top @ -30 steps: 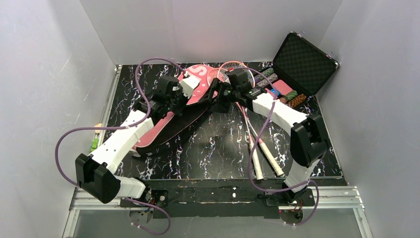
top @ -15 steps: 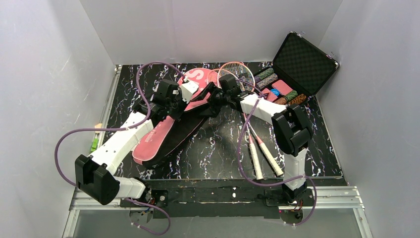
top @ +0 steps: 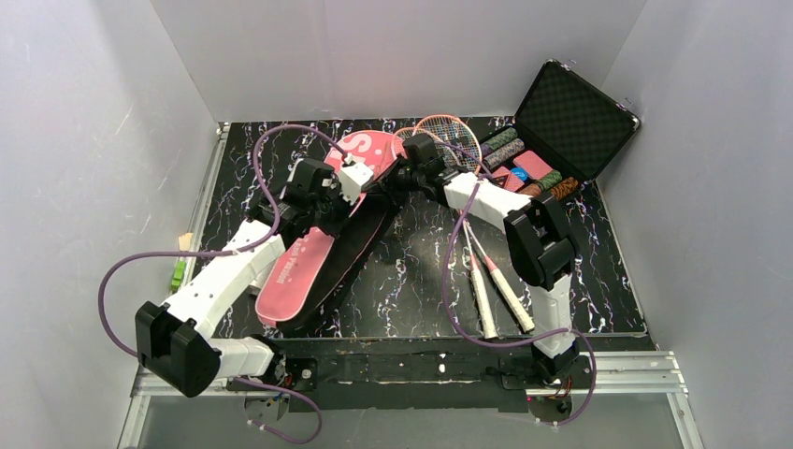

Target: Pack up the badminton gear

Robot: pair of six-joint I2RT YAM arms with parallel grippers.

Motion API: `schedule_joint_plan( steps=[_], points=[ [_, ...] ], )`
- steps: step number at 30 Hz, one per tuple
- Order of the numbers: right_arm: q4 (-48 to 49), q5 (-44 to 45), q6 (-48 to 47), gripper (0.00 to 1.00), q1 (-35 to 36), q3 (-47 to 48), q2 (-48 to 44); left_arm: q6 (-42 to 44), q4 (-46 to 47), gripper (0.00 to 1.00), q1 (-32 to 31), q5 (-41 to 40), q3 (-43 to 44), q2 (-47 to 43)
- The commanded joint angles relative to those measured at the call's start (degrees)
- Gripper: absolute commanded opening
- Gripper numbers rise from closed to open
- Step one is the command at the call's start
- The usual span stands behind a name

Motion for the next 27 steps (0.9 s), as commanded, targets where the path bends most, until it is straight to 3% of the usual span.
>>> schedule_joint_plan(
  steps=[1, 3, 4, 12, 18, 21, 27],
  points=[
    [1.27, 0.89, -1.47, 0.01, 0.32, 2.13, -1.02, 0.09, 0.66, 0.27, -0.08, 3.56, -0.70, -0.78],
    [1.35, 1.18, -1.82, 0.01, 0.33, 1.14, -1.99, 0.06, 1.39, 0.46, -0.08, 4.52, -0.82, -0.87],
    [1.29, 1.18, -2.20, 0.01, 0.37, 0.78, -2.39, 0.01, 1.85, 0.48, -0.08, 4.95, -0.97, -1.21],
    [-2.55, -3.22, -7.20, 0.01, 0.38, 5.77, -1.59, 1.00, 4.34, 0.52, -0.08, 9.67, -3.87, -4.87],
    [-6.75, -4.40, -10.34, 0.01, 1.12, 8.73, -2.18, 2.35, 6.19, 0.57, -0.08, 7.05, -6.36, -3.98],
    [-7.30, -4.05, -10.27, 0.01, 1.43, 8.99, -2.72, 1.45, 7.17, 0.67, -0.32, 6.84, -5.84, -3.27],
    [-8.55, -3.32, -10.63, 0.01, 2.56, 10.40, -2.91, 2.95, 10.17, 0.67, -0.94, 0.93, -4.79, 0.23]
  ],
)
